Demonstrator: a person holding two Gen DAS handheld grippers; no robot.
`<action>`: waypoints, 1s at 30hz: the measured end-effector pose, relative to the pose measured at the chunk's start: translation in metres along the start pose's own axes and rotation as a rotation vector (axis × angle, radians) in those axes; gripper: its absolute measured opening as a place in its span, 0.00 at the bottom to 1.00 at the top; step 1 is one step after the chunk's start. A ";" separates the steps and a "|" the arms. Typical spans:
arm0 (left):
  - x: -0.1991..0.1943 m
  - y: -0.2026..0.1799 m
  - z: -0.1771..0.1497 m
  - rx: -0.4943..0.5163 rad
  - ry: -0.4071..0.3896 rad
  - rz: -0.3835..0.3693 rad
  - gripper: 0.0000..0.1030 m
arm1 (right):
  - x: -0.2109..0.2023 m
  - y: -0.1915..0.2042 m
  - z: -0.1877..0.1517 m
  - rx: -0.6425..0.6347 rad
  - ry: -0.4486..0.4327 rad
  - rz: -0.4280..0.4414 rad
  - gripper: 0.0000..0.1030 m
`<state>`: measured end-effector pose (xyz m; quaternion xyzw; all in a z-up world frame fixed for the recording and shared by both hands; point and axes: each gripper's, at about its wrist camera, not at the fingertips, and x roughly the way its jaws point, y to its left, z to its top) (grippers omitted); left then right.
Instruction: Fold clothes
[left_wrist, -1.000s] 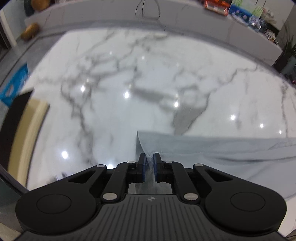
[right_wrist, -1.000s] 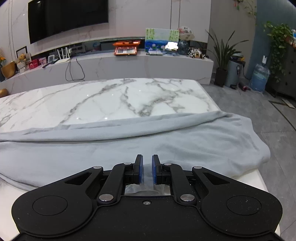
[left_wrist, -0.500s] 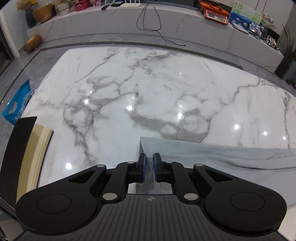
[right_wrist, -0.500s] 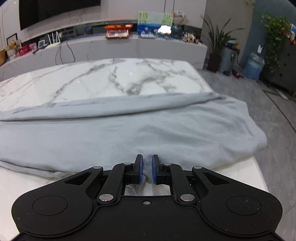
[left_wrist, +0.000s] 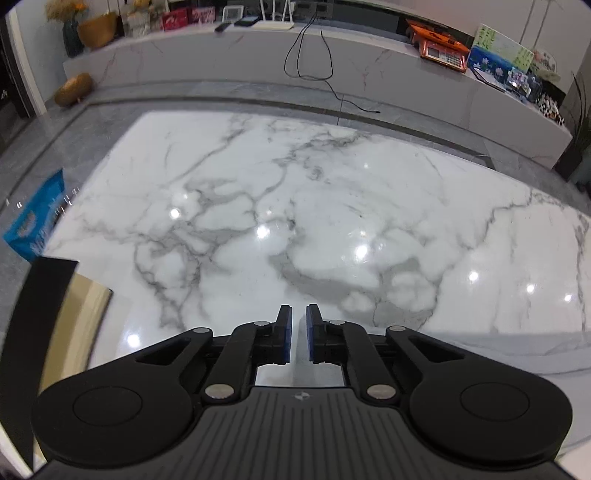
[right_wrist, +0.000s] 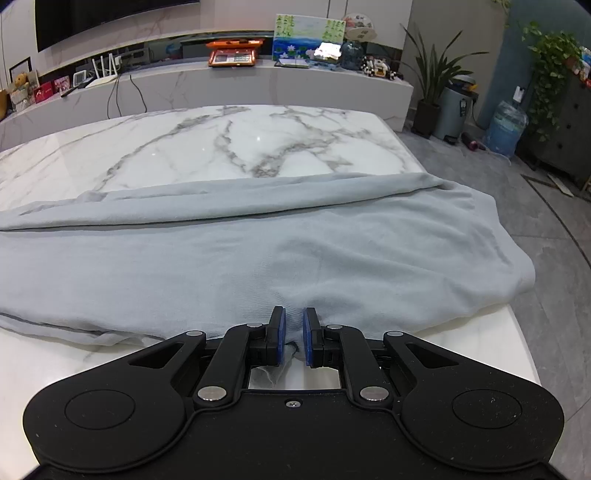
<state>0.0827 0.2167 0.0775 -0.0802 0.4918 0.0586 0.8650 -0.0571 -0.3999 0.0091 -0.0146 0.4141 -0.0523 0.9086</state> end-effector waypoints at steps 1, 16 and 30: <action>0.000 -0.002 -0.002 0.006 0.003 -0.009 0.07 | 0.000 0.000 0.000 0.001 -0.001 0.000 0.10; 0.012 -0.070 -0.069 0.227 0.047 -0.060 0.07 | 0.024 0.088 0.033 -0.147 -0.047 0.247 0.10; 0.012 -0.063 -0.088 0.214 -0.048 -0.080 0.09 | 0.084 0.139 0.096 -0.178 -0.053 0.180 0.10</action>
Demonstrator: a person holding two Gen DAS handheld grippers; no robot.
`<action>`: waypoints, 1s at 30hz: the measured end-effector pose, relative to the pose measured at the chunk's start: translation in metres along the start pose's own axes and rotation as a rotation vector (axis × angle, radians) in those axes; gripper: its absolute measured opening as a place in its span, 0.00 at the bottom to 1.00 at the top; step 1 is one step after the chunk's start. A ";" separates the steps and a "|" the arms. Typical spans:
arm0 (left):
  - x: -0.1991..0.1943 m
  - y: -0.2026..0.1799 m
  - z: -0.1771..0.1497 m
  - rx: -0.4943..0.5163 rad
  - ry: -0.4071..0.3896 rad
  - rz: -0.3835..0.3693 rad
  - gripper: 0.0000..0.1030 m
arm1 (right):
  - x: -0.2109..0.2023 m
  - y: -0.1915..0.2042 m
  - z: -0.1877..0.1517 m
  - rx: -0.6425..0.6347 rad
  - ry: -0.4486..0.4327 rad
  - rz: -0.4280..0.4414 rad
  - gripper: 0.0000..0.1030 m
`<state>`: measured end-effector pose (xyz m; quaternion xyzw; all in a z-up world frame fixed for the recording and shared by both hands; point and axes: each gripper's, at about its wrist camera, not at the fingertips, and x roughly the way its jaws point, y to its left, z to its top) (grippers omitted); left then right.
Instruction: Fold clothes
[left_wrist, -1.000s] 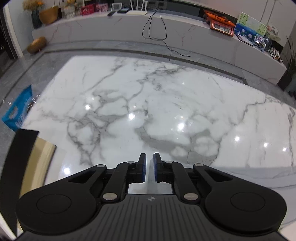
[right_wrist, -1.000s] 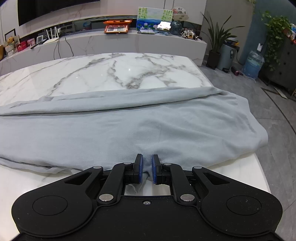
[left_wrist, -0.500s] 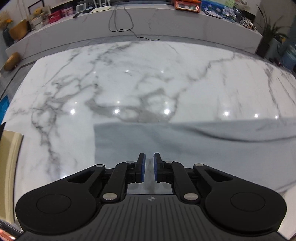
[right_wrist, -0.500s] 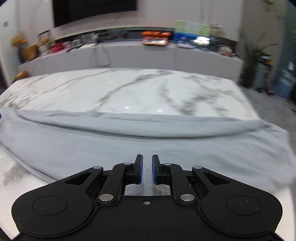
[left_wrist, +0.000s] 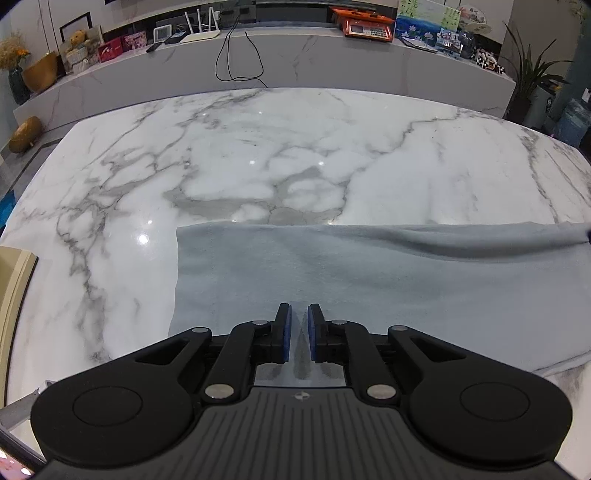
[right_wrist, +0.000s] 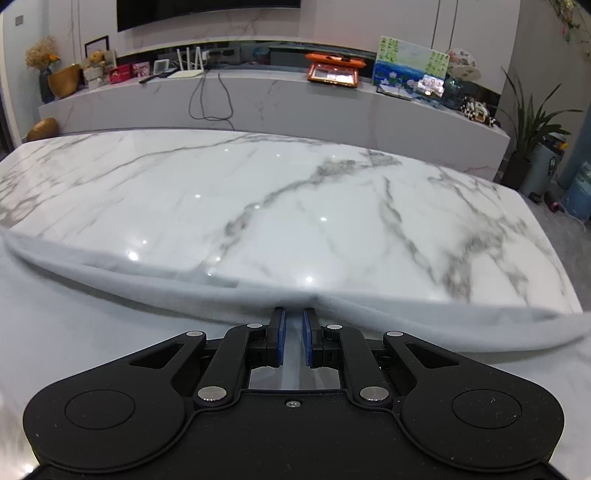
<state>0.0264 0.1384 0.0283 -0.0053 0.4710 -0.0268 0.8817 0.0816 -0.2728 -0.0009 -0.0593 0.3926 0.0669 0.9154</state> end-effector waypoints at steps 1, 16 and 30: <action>0.000 0.002 -0.001 -0.014 -0.006 -0.009 0.09 | 0.004 0.000 0.004 0.002 0.005 -0.006 0.10; -0.021 0.034 -0.010 -0.200 -0.102 0.050 0.45 | -0.074 -0.002 -0.040 0.002 -0.051 0.037 0.14; -0.006 0.046 -0.015 -0.282 -0.002 0.195 0.55 | -0.113 -0.015 -0.093 0.105 -0.119 0.045 0.14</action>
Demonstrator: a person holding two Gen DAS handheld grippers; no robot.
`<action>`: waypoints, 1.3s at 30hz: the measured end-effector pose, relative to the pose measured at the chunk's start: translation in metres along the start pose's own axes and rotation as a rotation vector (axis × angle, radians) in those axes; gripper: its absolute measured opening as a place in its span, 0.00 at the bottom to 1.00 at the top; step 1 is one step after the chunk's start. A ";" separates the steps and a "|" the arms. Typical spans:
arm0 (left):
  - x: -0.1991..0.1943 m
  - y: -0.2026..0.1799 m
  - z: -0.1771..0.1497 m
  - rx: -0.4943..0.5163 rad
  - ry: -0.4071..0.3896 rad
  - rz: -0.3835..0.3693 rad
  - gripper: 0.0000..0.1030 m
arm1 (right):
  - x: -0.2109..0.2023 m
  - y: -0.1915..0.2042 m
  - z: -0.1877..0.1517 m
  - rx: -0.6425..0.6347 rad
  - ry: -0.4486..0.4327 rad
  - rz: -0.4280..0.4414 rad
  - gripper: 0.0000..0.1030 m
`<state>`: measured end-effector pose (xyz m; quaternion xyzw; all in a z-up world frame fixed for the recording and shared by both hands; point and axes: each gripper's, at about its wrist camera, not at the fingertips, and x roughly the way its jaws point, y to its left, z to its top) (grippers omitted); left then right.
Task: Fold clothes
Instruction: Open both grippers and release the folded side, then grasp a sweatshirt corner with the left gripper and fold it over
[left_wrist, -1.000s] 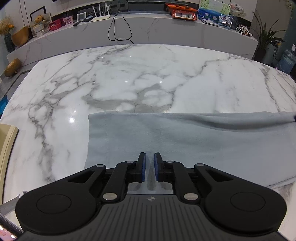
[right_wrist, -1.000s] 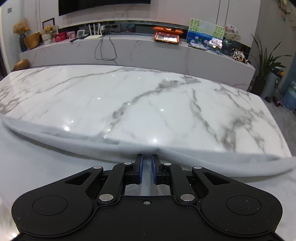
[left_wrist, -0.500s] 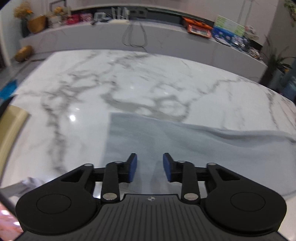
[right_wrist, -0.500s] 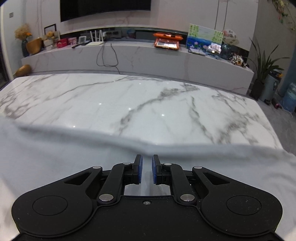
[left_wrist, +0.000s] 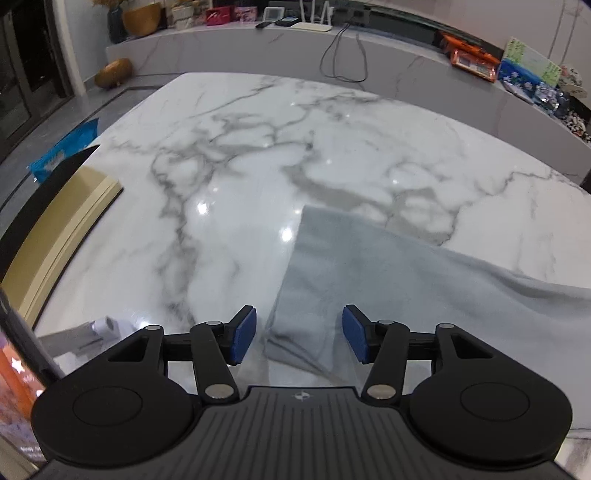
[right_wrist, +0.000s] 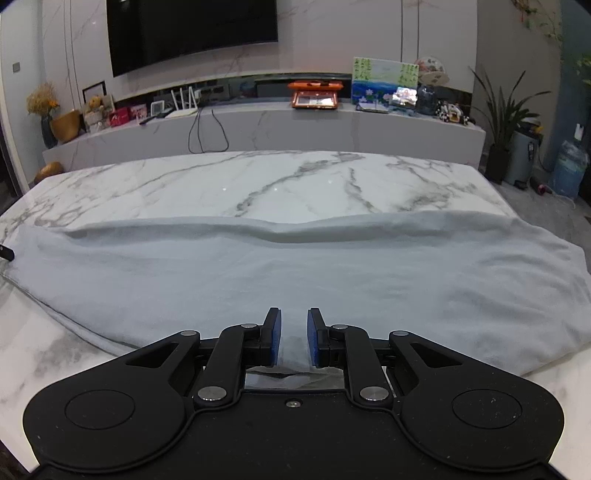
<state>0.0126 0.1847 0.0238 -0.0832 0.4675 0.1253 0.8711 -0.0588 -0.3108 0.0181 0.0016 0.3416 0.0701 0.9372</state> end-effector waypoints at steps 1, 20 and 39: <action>0.000 0.001 -0.001 -0.001 0.001 0.004 0.57 | 0.000 0.001 0.001 0.001 -0.002 0.003 0.14; -0.018 -0.022 -0.009 0.101 -0.084 -0.030 0.11 | 0.017 0.016 0.003 -0.010 0.046 -0.008 0.14; -0.108 -0.155 0.007 0.140 -0.119 -0.614 0.10 | 0.009 0.024 0.004 -0.024 0.062 0.056 0.14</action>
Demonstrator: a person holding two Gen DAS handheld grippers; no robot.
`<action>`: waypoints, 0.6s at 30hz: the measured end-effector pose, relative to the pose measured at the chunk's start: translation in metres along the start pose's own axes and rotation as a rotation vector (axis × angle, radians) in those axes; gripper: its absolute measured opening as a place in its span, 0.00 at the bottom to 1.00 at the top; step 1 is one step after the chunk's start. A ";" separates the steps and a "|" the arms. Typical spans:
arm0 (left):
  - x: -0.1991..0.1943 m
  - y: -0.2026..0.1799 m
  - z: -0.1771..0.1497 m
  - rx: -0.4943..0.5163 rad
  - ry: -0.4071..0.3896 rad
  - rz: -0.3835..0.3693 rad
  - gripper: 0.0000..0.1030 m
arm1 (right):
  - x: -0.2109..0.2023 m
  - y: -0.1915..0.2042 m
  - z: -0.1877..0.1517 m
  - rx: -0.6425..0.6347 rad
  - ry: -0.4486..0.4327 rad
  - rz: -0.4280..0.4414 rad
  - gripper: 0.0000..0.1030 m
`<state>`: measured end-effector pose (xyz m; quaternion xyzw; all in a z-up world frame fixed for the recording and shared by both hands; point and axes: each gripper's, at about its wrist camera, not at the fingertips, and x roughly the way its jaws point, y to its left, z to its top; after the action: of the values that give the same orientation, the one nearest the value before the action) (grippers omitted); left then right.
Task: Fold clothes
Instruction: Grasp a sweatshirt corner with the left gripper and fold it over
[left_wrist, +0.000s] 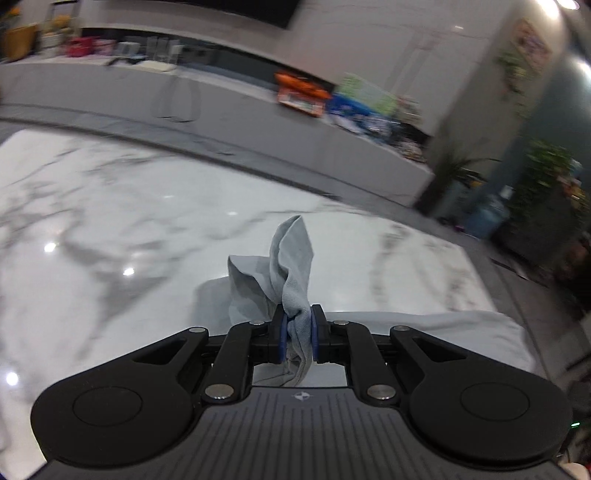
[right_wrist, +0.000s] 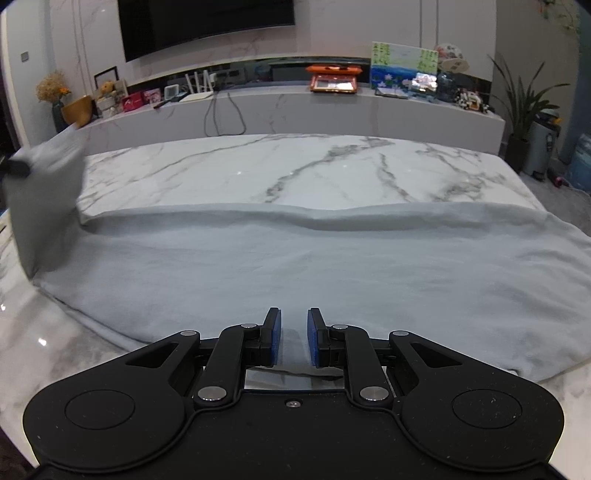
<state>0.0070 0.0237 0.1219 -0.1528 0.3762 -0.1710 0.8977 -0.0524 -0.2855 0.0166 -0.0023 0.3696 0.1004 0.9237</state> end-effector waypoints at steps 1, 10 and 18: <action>0.006 -0.012 0.002 0.011 0.006 -0.020 0.10 | -0.001 0.000 0.000 -0.005 -0.002 0.001 0.14; 0.084 -0.110 -0.021 0.116 0.130 -0.154 0.10 | -0.010 -0.023 0.000 0.030 0.022 0.003 0.14; 0.139 -0.128 -0.069 0.177 0.269 -0.107 0.10 | -0.008 -0.036 -0.007 0.043 0.082 0.008 0.14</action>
<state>0.0231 -0.1595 0.0405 -0.0685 0.4679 -0.2700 0.8387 -0.0557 -0.3230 0.0148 0.0148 0.4094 0.0960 0.9072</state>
